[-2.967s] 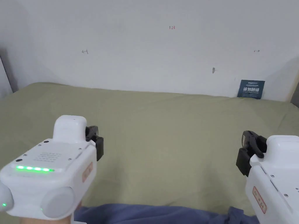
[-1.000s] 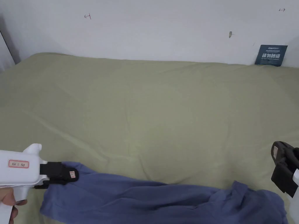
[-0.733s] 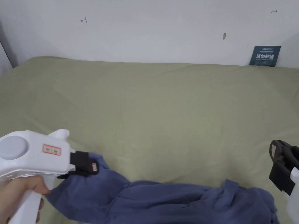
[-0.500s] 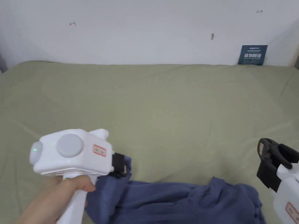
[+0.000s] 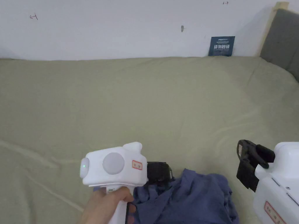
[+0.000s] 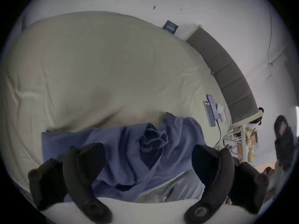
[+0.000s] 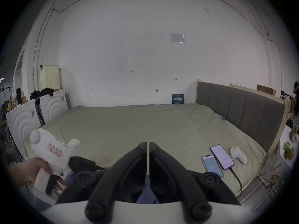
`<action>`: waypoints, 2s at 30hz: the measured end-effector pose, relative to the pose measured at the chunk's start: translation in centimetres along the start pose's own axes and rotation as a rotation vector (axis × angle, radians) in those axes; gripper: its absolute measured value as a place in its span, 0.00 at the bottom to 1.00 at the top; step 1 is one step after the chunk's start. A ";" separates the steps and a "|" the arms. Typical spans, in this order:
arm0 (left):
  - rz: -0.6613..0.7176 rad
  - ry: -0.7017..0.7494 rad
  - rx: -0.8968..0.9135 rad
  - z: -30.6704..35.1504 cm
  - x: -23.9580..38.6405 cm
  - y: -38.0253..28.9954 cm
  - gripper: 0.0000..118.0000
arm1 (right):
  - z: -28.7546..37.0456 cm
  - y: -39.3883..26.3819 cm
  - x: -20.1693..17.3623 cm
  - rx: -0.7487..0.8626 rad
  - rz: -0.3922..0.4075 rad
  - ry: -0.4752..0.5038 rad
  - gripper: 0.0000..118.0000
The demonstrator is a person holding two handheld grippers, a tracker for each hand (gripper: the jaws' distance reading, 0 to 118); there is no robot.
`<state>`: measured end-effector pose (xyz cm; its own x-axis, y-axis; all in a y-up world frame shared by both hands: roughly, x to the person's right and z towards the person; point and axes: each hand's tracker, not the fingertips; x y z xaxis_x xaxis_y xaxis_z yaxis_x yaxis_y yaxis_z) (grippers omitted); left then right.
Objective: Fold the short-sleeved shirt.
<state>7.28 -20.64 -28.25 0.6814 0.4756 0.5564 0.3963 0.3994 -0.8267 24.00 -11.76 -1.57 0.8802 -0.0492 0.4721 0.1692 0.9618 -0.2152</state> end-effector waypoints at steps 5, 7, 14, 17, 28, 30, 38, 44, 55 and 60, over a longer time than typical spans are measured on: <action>0.071 0.009 0.065 5.1 -5.4 -1.0 0.78 | -0.6 -0.8 -0.5 -0.025 -0.028 0.023 0.05; 0.097 0.009 0.072 5.0 -7.8 -1.3 0.38 | -1.0 -1.1 -0.8 -0.036 -0.026 0.035 0.05; 0.143 -0.136 -0.022 -0.6 -7.2 -3.4 0.00 | -0.9 -1.1 -1.2 -0.050 -0.022 0.049 0.05; 0.121 -0.149 -0.048 -3.4 -4.8 -3.7 0.00 | -0.8 -1.0 -0.7 -0.054 -0.023 0.039 0.05; 0.077 -0.152 -0.087 -5.0 -3.6 -3.9 0.00 | -0.9 -2.1 0.7 -0.093 -0.057 0.006 0.05; 0.057 -0.161 -0.085 -2.2 -3.8 -3.6 0.00 | -1.1 -2.0 0.4 -0.094 -0.051 0.005 0.05; 0.078 -0.130 0.105 10.8 -12.0 -3.8 0.00 | -1.7 -1.9 -1.2 -0.091 -0.040 0.037 0.05; 0.201 -0.246 0.091 9.7 -17.8 -4.5 0.24 | -1.8 -1.7 -2.8 -0.098 -0.029 0.055 0.05; 0.290 -0.423 -0.001 0.0 -20.0 -3.5 0.96 | -2.3 -1.7 -3.3 -0.124 0.002 0.049 0.05; 0.327 -0.540 -0.028 -2.4 -18.7 -3.4 0.09 | -2.4 -1.8 -2.8 -0.136 0.005 0.037 0.05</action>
<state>-5.32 -32.71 -36.03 0.3658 0.9012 0.2325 0.2411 0.1495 -0.9589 22.31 -14.05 -4.58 0.8966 -0.0565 0.4393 0.2208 0.9168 -0.3327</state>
